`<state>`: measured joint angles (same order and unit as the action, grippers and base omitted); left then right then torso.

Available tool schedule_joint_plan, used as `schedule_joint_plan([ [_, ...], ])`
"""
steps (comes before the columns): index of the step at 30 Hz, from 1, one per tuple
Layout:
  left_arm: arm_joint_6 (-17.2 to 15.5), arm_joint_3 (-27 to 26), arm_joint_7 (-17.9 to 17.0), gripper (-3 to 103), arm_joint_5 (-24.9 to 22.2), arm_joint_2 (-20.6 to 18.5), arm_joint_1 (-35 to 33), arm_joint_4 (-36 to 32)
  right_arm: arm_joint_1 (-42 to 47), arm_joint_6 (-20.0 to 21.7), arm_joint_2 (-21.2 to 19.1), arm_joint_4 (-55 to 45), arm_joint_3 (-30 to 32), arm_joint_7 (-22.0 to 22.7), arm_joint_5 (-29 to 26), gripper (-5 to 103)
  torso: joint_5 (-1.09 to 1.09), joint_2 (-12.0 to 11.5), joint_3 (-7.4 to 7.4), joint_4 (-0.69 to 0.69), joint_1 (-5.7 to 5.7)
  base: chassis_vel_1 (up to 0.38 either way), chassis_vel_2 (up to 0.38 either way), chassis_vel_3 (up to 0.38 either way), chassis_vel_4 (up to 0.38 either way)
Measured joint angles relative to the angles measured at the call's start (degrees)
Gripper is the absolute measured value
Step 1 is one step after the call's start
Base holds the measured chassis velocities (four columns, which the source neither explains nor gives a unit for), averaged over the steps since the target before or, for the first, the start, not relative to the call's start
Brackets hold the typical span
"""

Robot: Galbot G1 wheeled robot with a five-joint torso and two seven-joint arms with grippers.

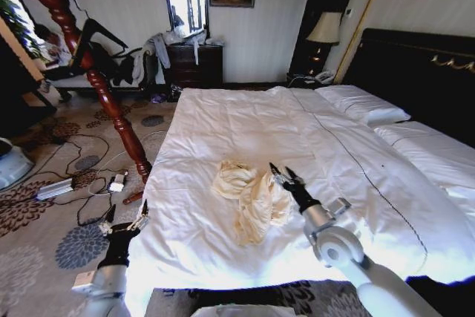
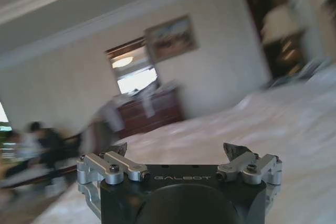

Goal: Pick up the clothes from the bed and hang them on the clothes hanger.

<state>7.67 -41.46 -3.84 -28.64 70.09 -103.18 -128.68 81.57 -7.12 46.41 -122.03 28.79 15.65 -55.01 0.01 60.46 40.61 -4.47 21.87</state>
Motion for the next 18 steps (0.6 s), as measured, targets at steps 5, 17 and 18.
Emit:
schedule_joint_plan([
  [5,-3.9,2.9,-0.8,100,-12.1,-10.7,11.4,4.5,4.5,-2.8,-0.6,-0.5,12.3,-0.2,-1.6,100,-0.02,0.0,0.0,0.01,0.0,0.0,0.0,0.0,0.0],
  [17,-13.0,27.5,-7.8,100,-16.8,-12.6,44.8,19.8,20.6,-5.7,3.5,-11.2,28.0,-3.2,3.0,100,0.0,0.0,0.01,0.02,0.01,0.0,0.0,0.0,0.0],
  [18,-14.7,30.9,-9.2,100,-16.9,-11.3,47.3,20.5,22.1,-5.7,4.4,-11.9,29.2,-3.5,4.2,100,-0.03,0.0,0.01,-0.02,0.01,0.0,0.0,0.0,0.0],
])
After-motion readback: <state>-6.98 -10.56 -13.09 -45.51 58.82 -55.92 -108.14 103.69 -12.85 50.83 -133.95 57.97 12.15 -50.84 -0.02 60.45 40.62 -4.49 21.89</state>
